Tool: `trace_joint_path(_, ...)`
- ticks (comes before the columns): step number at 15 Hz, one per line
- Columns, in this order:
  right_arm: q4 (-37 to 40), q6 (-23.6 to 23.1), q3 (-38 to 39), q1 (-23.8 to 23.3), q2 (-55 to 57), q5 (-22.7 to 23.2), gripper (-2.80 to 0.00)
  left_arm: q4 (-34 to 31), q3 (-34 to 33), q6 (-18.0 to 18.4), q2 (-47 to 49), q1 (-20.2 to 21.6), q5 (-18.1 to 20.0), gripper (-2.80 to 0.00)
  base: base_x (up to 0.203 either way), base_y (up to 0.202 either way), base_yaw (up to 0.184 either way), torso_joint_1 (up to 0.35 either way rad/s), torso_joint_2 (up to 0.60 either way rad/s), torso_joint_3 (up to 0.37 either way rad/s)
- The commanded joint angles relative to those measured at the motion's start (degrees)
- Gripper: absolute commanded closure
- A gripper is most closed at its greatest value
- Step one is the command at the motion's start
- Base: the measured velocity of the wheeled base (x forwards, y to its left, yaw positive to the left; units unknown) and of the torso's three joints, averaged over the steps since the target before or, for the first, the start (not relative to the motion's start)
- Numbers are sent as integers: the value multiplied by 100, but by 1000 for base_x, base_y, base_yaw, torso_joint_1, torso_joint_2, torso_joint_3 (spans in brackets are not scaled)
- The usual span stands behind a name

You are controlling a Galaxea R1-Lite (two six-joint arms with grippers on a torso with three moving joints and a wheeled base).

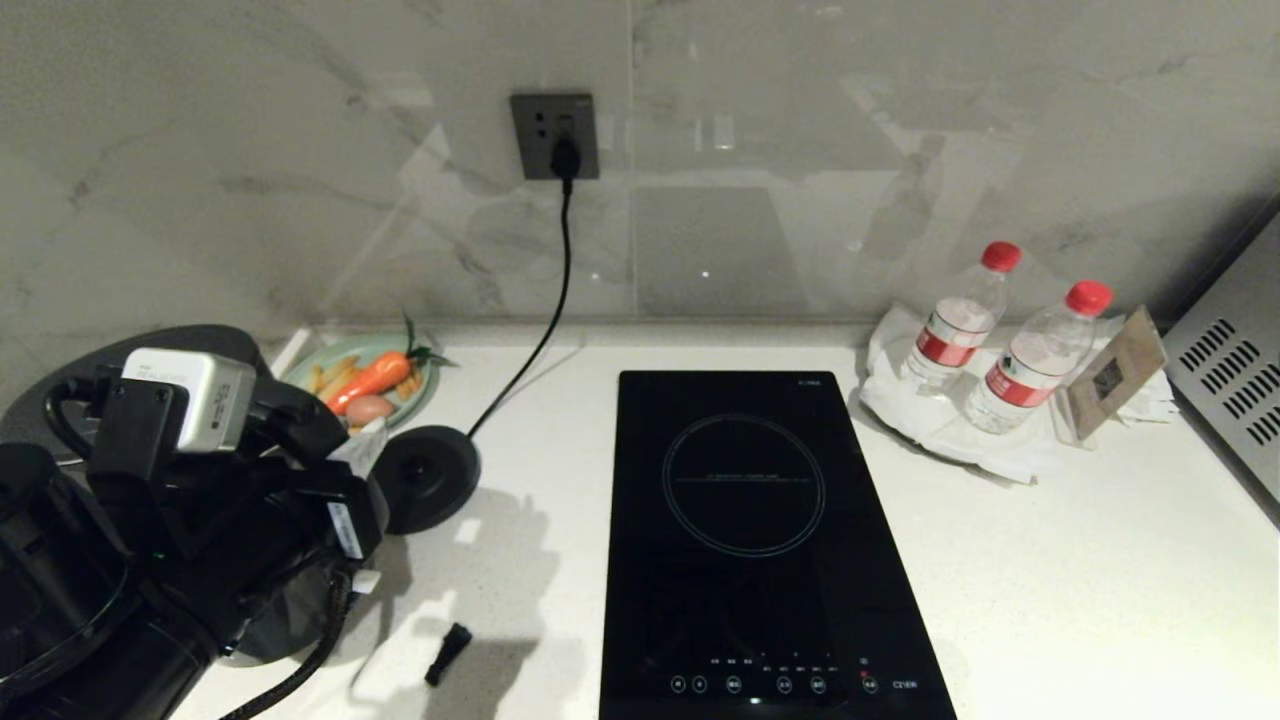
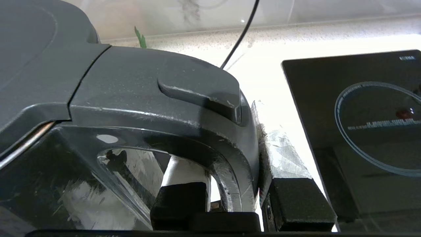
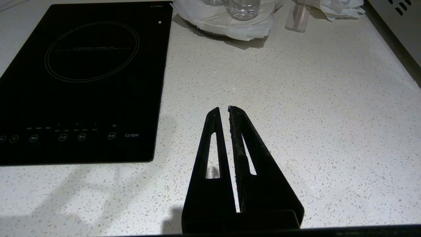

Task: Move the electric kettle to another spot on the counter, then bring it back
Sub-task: Place it by the sink

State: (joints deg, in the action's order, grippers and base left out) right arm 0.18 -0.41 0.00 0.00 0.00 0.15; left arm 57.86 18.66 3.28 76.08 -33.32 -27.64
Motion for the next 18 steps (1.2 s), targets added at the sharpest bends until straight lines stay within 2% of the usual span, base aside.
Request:
trace_joint_path(1, -1, -3, 0, 0, 0, 3, 0, 41, -113, -3, -150, -8, -36, 0, 0, 0, 0, 0, 0, 0)
trace_joint_path(10, 7, -3, 0, 0, 8, 3, 0, 50, -205, -20, -216, -8, -49, 0, 0, 0, 0, 0, 0, 8)
trace_joint_path(18, -1, -3, 0, 0, 0, 3, 0, 50, -252, -29, -190, -4, -58, 0, 0, 0, 0, 1, 4, 181)
